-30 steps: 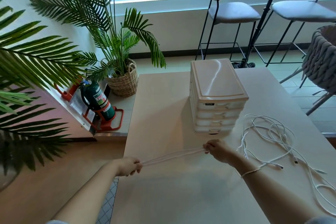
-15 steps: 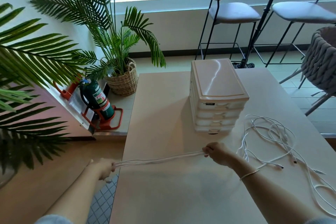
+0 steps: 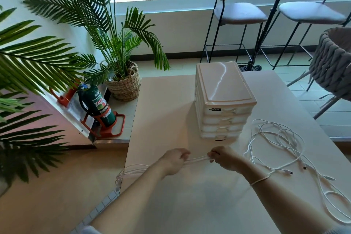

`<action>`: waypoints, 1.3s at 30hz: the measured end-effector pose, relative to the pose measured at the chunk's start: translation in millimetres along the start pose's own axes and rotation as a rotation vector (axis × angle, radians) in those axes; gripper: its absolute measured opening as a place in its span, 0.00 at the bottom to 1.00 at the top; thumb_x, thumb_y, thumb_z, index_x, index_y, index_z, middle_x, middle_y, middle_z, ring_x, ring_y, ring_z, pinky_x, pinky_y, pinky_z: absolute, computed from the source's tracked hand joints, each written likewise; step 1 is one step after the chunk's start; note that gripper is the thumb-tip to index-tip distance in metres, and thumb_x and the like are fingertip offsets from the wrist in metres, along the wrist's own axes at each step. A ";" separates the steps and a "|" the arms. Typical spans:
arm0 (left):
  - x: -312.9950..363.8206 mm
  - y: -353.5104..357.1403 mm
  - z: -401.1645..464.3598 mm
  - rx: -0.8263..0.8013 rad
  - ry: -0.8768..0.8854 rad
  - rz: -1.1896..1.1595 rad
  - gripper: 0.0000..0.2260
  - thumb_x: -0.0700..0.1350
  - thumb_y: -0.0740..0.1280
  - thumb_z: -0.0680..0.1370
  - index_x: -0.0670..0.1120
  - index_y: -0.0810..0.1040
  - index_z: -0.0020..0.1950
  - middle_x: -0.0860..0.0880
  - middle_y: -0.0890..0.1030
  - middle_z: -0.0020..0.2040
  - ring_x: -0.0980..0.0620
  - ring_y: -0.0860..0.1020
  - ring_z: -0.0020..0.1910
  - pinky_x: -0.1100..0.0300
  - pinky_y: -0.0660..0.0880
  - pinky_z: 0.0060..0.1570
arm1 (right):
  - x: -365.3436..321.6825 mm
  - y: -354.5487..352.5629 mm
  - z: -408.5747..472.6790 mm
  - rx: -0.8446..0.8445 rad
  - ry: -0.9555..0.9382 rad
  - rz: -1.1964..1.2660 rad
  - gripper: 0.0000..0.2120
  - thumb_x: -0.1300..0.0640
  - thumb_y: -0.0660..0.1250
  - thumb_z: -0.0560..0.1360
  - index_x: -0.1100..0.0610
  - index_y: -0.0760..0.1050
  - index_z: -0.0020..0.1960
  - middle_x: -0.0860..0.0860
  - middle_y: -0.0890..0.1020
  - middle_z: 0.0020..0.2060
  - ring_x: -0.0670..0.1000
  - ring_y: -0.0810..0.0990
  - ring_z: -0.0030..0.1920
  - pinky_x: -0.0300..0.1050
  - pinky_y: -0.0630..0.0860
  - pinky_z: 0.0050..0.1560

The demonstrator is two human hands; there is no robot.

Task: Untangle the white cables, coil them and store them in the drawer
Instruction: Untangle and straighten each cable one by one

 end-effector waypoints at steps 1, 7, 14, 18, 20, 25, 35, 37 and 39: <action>8.7 8.3 1.9 -0.025 0.013 -0.033 0.14 0.45 0.55 0.82 0.43 0.75 0.63 0.43 0.78 0.61 0.49 0.75 0.58 0.64 0.67 0.52 | -0.1 0.1 -0.3 -0.004 -0.002 0.002 0.18 0.57 0.58 0.79 0.50 0.70 0.31 0.45 0.69 0.28 0.42 0.65 0.29 0.31 0.61 0.27; 23.5 17.2 6.5 0.020 -0.035 -0.202 0.12 0.44 0.55 0.82 0.43 0.77 0.51 0.52 0.69 0.33 0.53 0.68 0.32 0.64 0.63 0.30 | -0.4 -1.3 4.5 0.123 -0.029 0.051 0.16 0.58 0.58 0.79 0.55 0.75 0.35 0.43 0.70 0.28 0.44 0.67 0.31 0.31 0.64 0.29; 25.9 15.4 2.5 0.108 -0.014 -0.207 0.13 0.43 0.57 0.81 0.51 0.71 0.38 0.42 0.80 0.49 0.52 0.69 0.41 0.65 0.62 0.33 | 1.3 5.2 0.2 -0.137 -0.031 0.048 0.16 0.57 0.60 0.77 0.51 0.72 0.30 0.47 0.71 0.28 0.43 0.67 0.29 0.32 0.63 0.28; 28.0 28.4 0.3 -0.029 0.040 -0.214 0.08 0.45 0.58 0.81 0.50 0.73 0.45 0.52 0.70 0.35 0.58 0.65 0.31 0.71 0.62 0.29 | 7.1 -0.5 11.5 0.090 -0.019 0.061 0.18 0.57 0.60 0.78 0.50 0.69 0.29 0.46 0.74 0.30 0.48 0.73 0.36 0.39 0.69 0.39; 25.5 31.1 -3.2 -0.043 0.052 -0.249 0.09 0.45 0.58 0.81 0.50 0.73 0.42 0.53 0.69 0.34 0.59 0.64 0.29 0.72 0.61 0.29 | 7.2 2.6 13.3 0.134 -0.025 0.036 0.17 0.56 0.60 0.78 0.53 0.72 0.31 0.51 0.77 0.34 0.50 0.74 0.41 0.43 0.69 0.43; 4.0 24.6 -1.4 0.008 -0.001 -0.349 0.09 0.44 0.60 0.80 0.50 0.77 0.44 0.55 0.73 0.32 0.59 0.67 0.27 0.68 0.64 0.32 | 9.2 3.8 8.8 0.109 -0.043 0.025 0.19 0.56 0.60 0.78 0.50 0.68 0.29 0.45 0.70 0.28 0.50 0.70 0.36 0.35 0.62 0.30; 2.5 16.7 -1.3 0.051 -0.051 -0.353 0.12 0.42 0.61 0.79 0.53 0.70 0.37 0.54 0.75 0.34 0.58 0.68 0.29 0.67 0.65 0.32 | 11.5 9.7 3.8 0.004 -0.022 0.086 0.19 0.51 0.63 0.77 0.50 0.69 0.28 0.47 0.68 0.25 0.44 0.64 0.27 0.37 0.60 0.28; 7.4 20.2 -2.7 -0.041 -0.064 -0.418 0.11 0.45 0.59 0.81 0.52 0.71 0.38 0.53 0.77 0.35 0.57 0.68 0.26 0.64 0.66 0.31 | 7.7 8.1 1.6 0.002 -0.061 0.052 0.18 0.53 0.63 0.77 0.50 0.69 0.29 0.45 0.69 0.27 0.42 0.65 0.28 0.33 0.61 0.28; 15.0 24.6 -4.0 -0.146 -0.062 -0.424 0.12 0.48 0.55 0.82 0.51 0.71 0.40 0.52 0.77 0.35 0.59 0.70 0.23 0.64 0.65 0.29 | 5.3 8.4 1.2 0.000 -0.076 0.025 0.18 0.53 0.64 0.77 0.49 0.68 0.29 0.44 0.70 0.28 0.41 0.66 0.30 0.33 0.62 0.30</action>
Point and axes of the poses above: each hand's wrist, its own z-axis towards the middle knuckle, its own y-axis out of the palm, x = y × z, the point moved 4 cm from there along z, towards the middle knuckle
